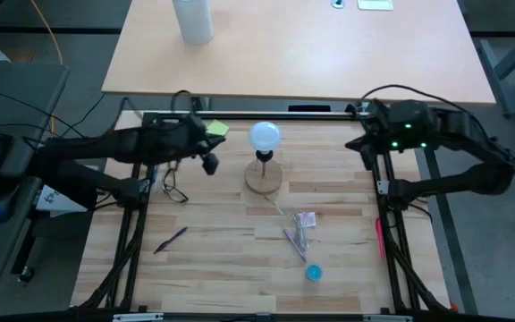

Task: Screw lightbulb
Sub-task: Remove the lightbulb from the lamp

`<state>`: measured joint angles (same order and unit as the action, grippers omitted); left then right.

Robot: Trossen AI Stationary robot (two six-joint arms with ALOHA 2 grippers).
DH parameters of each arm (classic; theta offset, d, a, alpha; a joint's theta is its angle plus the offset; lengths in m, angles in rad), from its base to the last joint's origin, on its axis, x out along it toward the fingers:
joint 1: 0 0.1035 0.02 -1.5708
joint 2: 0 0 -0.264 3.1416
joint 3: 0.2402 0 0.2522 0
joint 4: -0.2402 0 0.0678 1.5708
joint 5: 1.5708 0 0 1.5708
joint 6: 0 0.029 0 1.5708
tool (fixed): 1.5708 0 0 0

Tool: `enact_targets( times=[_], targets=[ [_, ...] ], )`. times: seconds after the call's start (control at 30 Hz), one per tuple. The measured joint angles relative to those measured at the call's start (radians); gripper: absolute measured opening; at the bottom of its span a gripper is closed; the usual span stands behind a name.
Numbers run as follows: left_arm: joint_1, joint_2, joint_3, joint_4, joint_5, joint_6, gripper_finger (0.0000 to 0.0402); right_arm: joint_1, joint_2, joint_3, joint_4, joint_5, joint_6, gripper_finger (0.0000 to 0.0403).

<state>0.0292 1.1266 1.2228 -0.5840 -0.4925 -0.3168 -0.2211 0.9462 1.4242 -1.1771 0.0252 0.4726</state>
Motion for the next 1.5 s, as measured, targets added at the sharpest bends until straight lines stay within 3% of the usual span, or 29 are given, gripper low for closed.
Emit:
enact_targets(
  times=[0.3, 0.53, 0.83, 1.5],
  targets=[
    [-0.202, -0.242, 0.000, 0.002, -0.232, -0.071, 0.0000, 0.000, -0.142, 0.000, 0.025, 0.052, 0.050, 0.0000],
    [-0.261, -0.388, 0.000, 0.117, -0.388, 0.080, 0.0000, 0.000, -0.217, 0.002, 0.185, 0.099, 0.019, 0.0000],
    [-0.260, -0.447, 0.000, 0.166, -0.392, 0.163, 0.0000, 0.000, -0.222, 0.002, 0.243, 0.101, -0.010, 0.0000],
    [-0.260, -0.453, 0.000, 0.165, -0.390, 0.172, 0.0000, 0.000, -0.220, 0.002, 0.256, 0.101, -0.010, 0.0000]
  ],
)
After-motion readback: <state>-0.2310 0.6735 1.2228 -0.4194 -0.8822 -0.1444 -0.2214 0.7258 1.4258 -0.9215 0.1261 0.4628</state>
